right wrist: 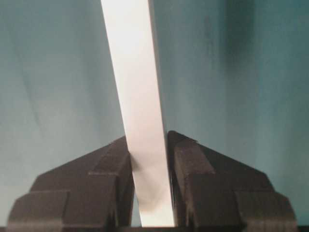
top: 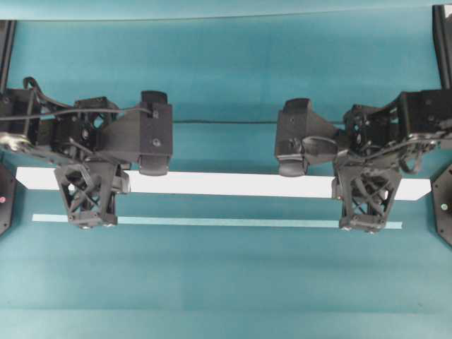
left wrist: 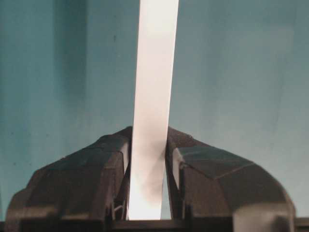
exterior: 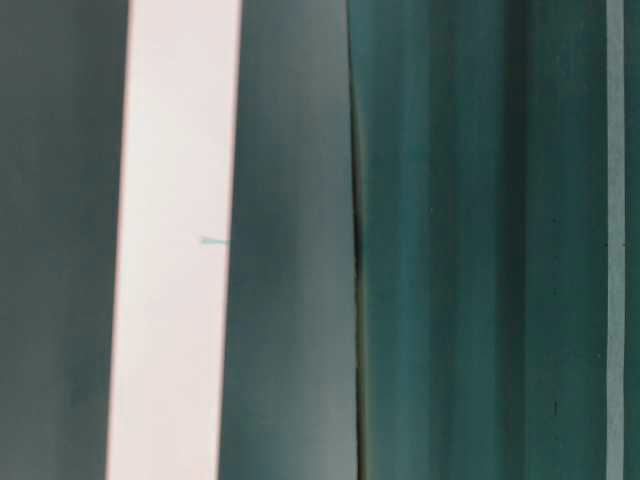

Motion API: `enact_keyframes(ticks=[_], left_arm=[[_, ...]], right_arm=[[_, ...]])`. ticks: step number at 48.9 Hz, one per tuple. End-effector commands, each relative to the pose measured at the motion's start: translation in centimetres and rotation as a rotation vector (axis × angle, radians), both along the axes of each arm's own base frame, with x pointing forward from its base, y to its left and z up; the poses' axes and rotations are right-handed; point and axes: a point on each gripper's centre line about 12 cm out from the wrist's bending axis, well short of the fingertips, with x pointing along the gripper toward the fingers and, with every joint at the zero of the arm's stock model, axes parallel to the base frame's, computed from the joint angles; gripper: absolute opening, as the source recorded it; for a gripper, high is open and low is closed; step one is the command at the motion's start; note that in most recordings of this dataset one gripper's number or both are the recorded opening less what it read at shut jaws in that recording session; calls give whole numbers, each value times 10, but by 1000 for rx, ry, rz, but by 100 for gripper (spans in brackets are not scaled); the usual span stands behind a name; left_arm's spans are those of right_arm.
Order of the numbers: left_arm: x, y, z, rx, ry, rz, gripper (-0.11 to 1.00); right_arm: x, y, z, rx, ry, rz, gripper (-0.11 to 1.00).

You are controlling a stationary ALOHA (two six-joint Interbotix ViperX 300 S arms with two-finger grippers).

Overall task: Lift a wooden board with both hands.
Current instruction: 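Lift the white board upward with both grippers together, then hold the board raised and level between both grippers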

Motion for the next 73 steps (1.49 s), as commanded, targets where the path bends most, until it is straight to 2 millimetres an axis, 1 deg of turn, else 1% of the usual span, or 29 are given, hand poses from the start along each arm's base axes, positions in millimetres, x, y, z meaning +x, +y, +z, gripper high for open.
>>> enact_keyframes(ticks=[1, 10, 16, 27, 39, 54, 61, 73], left_arm=[[6, 1, 30, -3, -89, 8, 17], [6, 1, 42, -3, -86, 11, 17], [5, 1, 53, -3, -85, 10, 17], [8, 1, 82, 1, -114, 8, 17], [13, 0, 97, 2, -86, 4, 17], [11, 2, 124, 9, -115, 5, 17], [11, 2, 128, 10, -103, 5, 17], [10, 2, 129, 9, -94, 6, 17]], right_arm=[[8, -2, 24, 7, -65, -31, 21], [8, -3, 47, 2, -76, -28, 21], [7, -3, 56, 3, -66, -25, 21], [4, -4, 75, 3, -56, -34, 21], [4, -5, 104, -4, -73, -58, 21], [-1, -8, 134, -22, -96, -58, 21], [-1, -8, 140, -21, -110, -59, 21], [2, -8, 137, -22, -101, -60, 21]])
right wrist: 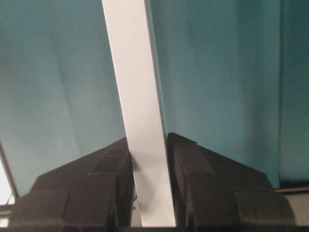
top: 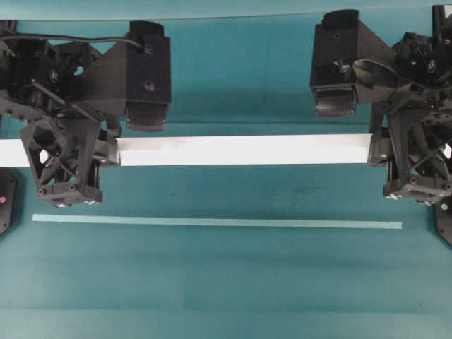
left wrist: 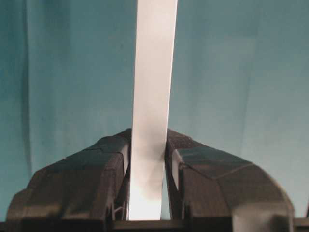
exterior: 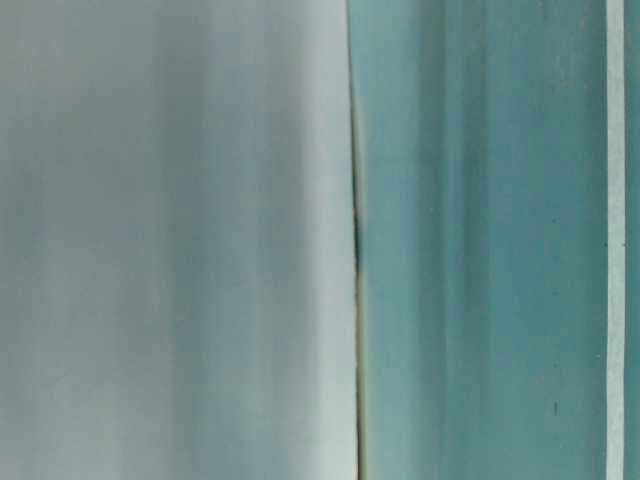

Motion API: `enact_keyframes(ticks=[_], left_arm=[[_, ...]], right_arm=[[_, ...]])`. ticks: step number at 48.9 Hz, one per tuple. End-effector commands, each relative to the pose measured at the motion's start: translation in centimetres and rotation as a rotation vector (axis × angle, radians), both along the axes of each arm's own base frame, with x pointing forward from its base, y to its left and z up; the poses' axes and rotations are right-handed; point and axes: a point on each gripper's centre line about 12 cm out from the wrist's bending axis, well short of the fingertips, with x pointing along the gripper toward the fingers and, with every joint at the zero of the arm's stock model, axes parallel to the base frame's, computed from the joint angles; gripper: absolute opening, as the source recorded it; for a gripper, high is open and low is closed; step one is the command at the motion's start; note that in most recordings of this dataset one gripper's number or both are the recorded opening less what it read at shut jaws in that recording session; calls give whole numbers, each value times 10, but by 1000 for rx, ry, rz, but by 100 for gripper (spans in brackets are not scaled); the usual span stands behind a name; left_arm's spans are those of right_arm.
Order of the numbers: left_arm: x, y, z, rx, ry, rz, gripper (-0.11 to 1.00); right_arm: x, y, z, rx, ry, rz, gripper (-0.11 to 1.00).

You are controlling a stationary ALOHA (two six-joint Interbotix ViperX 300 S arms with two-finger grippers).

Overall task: Lift a wooden board with both hands.
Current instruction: 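Hold the board raised and level between both grippers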

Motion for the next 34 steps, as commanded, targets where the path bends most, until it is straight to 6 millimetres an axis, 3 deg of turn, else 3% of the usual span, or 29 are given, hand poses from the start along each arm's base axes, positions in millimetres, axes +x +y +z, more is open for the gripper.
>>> enact_keyframes(ticks=[1, 13, 34], left_arm=[[1, 1, 19, 4, -72, 1, 17], [0, 1, 30, 4, -74, 1, 17], [0, 1, 32, 6, -43, -2, 17]], right_arm=[[9, -2, 5, 8, -37, -39, 21], [9, -2, 9, 6, -46, -39, 21], [12, -2, 10, 6, -49, -37, 21]])
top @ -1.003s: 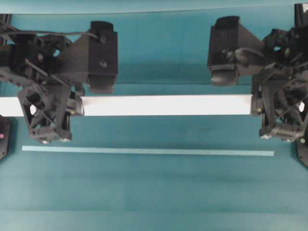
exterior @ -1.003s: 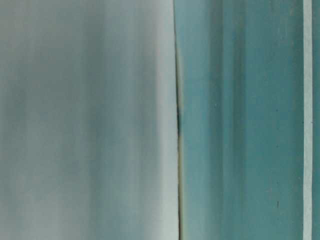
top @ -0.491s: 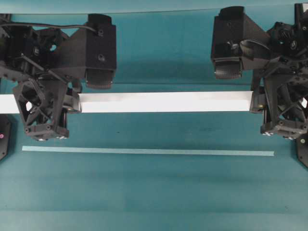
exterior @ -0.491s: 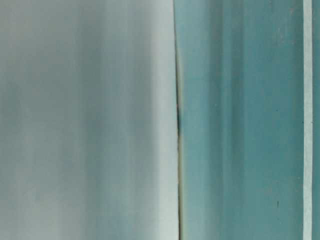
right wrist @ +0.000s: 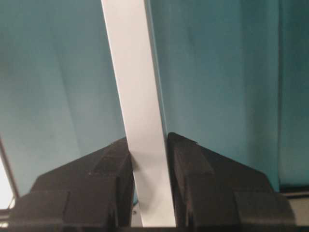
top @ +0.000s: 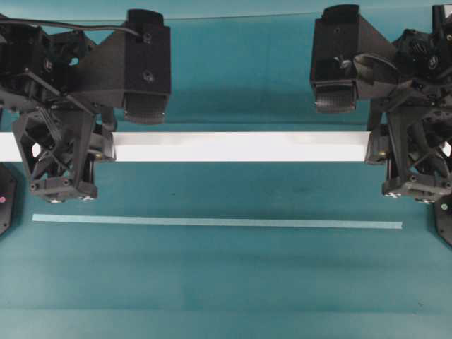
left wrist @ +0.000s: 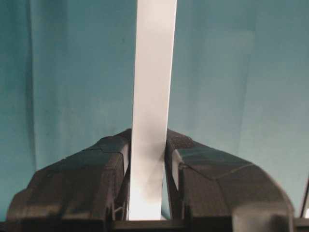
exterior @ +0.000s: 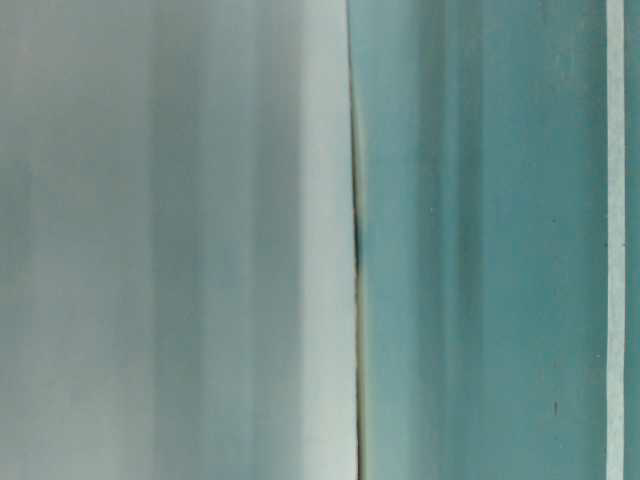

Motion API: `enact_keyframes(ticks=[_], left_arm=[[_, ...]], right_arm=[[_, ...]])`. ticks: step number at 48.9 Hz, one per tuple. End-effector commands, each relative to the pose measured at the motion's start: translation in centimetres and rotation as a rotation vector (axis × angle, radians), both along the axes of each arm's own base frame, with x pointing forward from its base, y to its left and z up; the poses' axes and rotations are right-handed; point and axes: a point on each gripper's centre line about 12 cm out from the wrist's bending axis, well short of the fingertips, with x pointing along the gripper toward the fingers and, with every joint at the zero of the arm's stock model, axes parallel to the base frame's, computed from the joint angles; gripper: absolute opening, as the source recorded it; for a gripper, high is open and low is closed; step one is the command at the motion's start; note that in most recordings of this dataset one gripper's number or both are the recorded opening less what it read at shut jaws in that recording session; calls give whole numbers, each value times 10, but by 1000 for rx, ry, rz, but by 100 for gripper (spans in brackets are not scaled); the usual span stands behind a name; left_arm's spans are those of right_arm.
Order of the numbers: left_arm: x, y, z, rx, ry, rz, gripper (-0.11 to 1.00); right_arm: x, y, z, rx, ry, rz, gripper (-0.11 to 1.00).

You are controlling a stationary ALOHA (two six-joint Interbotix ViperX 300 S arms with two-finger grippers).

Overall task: Lift a wooden board with both hands.
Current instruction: 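Hold the board raised and level between both grippers, then lower the board with both grippers back onto the table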

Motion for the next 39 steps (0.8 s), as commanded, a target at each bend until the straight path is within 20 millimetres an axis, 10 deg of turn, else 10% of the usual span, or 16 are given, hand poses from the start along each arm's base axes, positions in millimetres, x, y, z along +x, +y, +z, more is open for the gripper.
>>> enact_keyframes(ticks=[1, 21, 39], left_arm=[[1, 1, 17, 4, -67, -2, 17], [3, 2, 20, 5, -72, 0, 17], [10, 7, -26, 6, -17, 14, 17]], right_arm=[[10, -2, 5, 8, -32, -37, 21], [8, -2, 4, 5, -26, -34, 21], [14, -4, -50, -2, 87, -3, 21]])
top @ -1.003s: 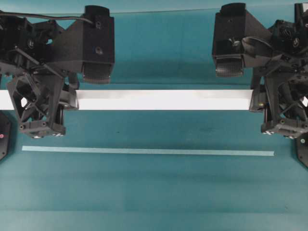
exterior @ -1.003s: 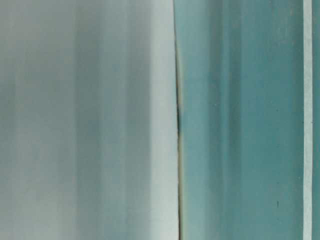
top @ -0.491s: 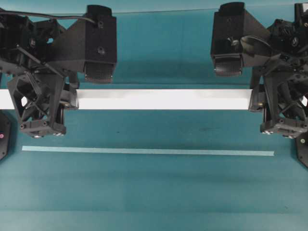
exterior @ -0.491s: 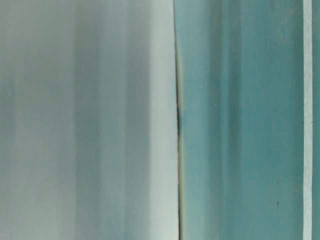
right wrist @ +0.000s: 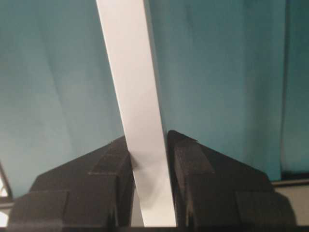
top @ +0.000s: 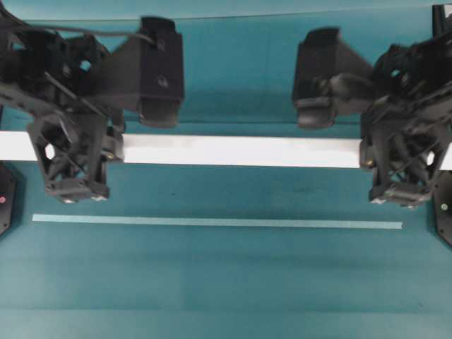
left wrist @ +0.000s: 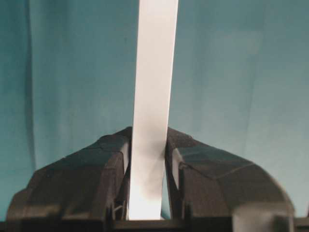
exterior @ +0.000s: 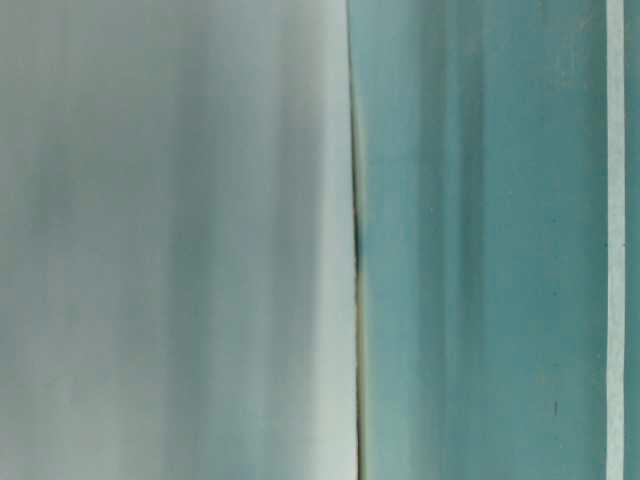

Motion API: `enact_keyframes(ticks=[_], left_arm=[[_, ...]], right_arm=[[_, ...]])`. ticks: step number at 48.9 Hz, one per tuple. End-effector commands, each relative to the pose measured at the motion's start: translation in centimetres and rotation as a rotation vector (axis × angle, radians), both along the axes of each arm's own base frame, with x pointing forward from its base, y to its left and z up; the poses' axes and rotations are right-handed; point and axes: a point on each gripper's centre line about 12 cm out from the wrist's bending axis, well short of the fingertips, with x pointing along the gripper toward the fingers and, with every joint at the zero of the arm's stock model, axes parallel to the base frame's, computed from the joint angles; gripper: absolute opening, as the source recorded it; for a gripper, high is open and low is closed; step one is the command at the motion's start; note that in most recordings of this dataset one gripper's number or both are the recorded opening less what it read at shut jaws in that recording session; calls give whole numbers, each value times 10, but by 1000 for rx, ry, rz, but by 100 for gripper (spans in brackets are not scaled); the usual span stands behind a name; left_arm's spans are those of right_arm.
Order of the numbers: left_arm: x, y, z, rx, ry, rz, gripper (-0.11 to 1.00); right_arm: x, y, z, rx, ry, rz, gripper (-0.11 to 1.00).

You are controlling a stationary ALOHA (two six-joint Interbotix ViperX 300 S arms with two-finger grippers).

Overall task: Lift a wooden board with both hands.
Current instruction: 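Lower the board with both grippers back onto the table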

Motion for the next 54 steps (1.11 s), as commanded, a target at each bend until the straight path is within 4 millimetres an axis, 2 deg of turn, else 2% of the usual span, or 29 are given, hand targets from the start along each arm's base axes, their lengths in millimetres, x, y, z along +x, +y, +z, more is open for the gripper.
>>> enact_keyframes(ticks=[1, 10, 24, 54], left_arm=[[1, 3, -4, 3, -46, 10, 17], [-1, 3, -37, 1, -14, 16, 17], [1, 2, -63, 1, 9, 13, 17], [9, 1, -148, 0, 67, 4, 17]], right_arm=[[11, -3, -10, -2, -29, -12, 21], [15, -3, -28, -1, -23, -18, 21], [16, -3, -62, -2, -5, -10, 21], [9, -3, -144, -11, 27, 46, 21]])
